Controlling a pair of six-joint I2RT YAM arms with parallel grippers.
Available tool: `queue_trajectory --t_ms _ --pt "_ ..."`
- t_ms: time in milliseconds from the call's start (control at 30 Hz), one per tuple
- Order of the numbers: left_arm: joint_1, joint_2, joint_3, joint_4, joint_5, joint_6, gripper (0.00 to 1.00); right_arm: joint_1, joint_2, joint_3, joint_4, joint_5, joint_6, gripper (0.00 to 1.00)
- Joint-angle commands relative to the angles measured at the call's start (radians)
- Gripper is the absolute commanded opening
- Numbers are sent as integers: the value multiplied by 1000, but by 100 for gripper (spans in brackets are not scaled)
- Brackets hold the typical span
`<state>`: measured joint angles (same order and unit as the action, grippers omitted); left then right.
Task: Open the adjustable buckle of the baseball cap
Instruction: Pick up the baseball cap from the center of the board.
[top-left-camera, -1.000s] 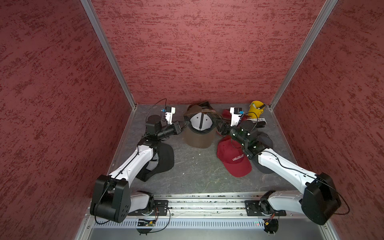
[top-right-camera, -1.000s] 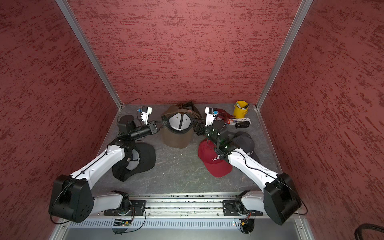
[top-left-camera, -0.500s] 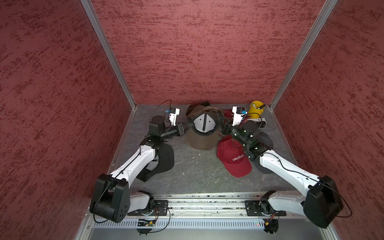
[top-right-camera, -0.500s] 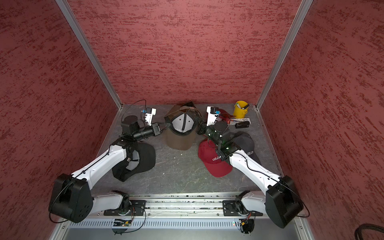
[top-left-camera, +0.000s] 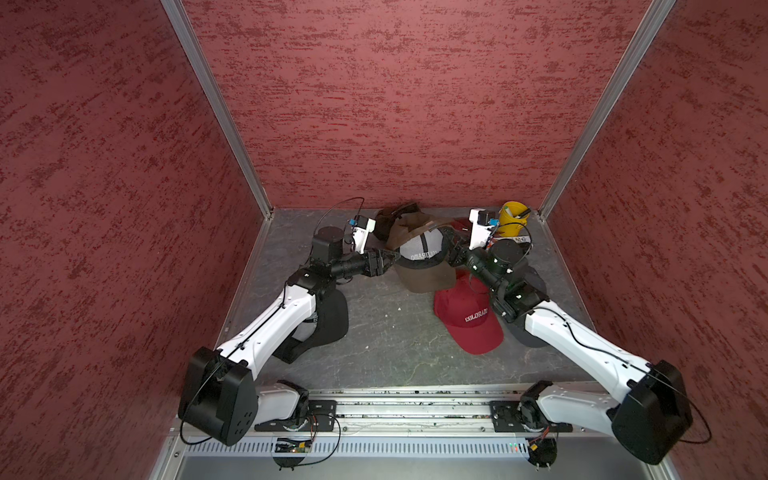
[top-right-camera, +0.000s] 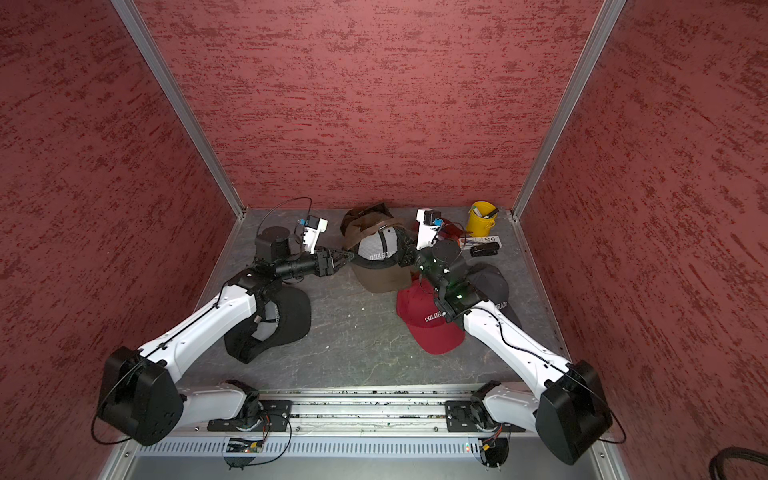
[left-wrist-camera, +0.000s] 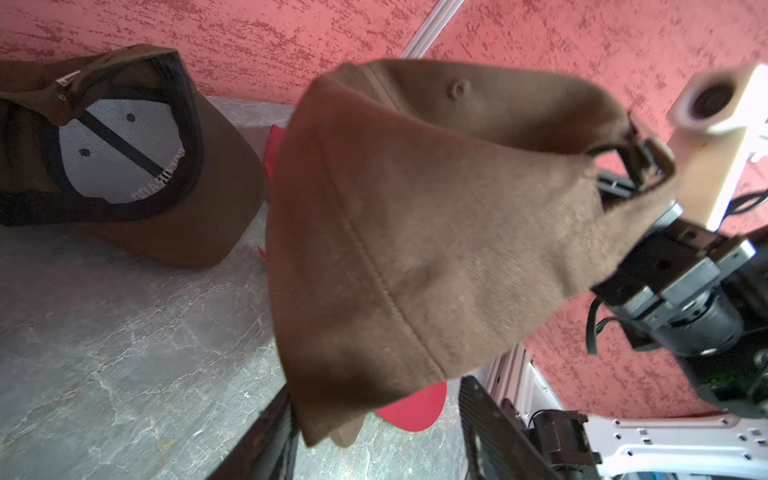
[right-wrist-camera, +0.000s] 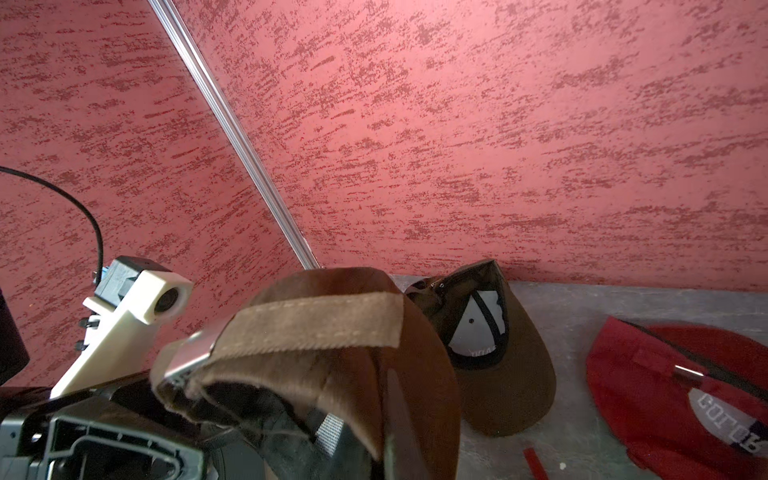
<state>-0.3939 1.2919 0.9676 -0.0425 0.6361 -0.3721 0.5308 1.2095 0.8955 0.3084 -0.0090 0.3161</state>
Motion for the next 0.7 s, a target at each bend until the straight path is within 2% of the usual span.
queue_trajectory --t_ms 0,267,667 --pt "-41 -37 42 -56 -43 85 65 -7 -22 47 -24 40 -47 0" --pt "-134 -42 186 -182 -70 208 70 -6 -16 74 -65 58 -88 0" --pt "-138 -14 313 -219 -98 232 76 -7 -23 77 -83 70 -96 0"
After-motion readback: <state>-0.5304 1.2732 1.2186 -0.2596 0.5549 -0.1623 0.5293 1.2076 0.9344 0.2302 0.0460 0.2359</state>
